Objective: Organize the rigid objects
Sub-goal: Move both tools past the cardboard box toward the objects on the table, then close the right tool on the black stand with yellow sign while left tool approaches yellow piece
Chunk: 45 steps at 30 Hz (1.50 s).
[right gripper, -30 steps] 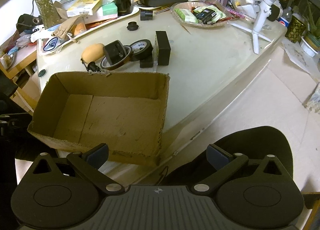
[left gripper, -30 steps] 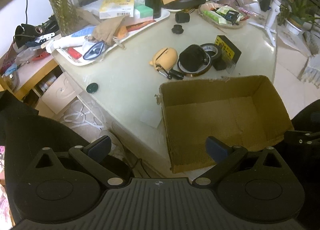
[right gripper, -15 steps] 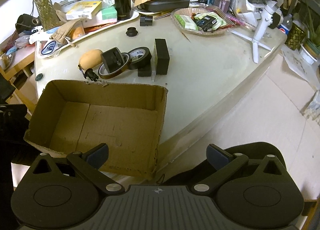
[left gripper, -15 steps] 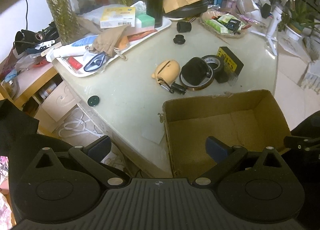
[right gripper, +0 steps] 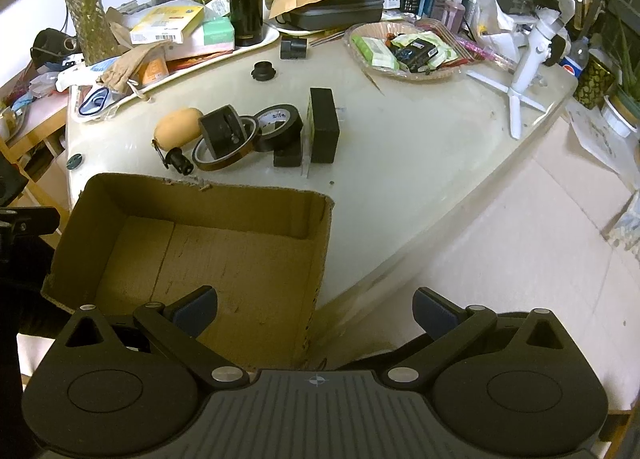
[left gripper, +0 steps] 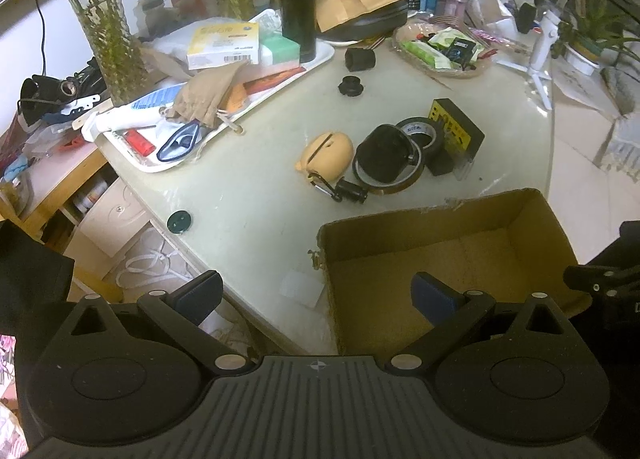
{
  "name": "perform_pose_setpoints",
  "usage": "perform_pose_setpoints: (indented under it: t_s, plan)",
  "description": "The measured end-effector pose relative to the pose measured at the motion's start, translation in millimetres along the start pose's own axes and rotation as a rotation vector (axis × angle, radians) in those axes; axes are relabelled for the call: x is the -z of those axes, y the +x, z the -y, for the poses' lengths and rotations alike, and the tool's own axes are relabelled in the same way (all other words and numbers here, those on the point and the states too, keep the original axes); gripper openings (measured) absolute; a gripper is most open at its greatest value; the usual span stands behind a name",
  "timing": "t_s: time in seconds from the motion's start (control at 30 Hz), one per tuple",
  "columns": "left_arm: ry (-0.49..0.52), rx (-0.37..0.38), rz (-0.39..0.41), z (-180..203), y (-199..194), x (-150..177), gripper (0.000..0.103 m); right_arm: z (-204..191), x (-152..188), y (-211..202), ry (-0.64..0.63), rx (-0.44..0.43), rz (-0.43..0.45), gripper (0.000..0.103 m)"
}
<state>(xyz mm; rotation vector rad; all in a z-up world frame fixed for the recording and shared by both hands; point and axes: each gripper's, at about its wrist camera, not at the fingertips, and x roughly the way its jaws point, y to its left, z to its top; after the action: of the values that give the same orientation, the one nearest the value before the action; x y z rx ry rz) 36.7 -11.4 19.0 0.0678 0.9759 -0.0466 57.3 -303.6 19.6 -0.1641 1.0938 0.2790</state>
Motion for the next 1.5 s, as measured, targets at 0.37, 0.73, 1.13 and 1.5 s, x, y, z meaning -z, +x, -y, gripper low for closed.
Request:
perform_pose_setpoints:
  t_s: [0.37,0.73,1.13,1.5]
  plan:
    - [0.007,0.009,0.002,-1,6,-4,0.103,12,-11,5,0.016,-0.008,0.026,0.103]
    - [-0.006,0.016,0.018,-10,18,-20,0.103,22,-27,21,0.011,-0.016,0.035,0.103]
    - [-0.01,-0.003,0.017,-17,38,-35,0.103,37,-51,51,0.023,-0.04,0.02,0.103]
    - [-0.028,-0.025,0.018,-26,54,-50,0.103,47,-77,79,0.051,-0.086,0.054,0.103]
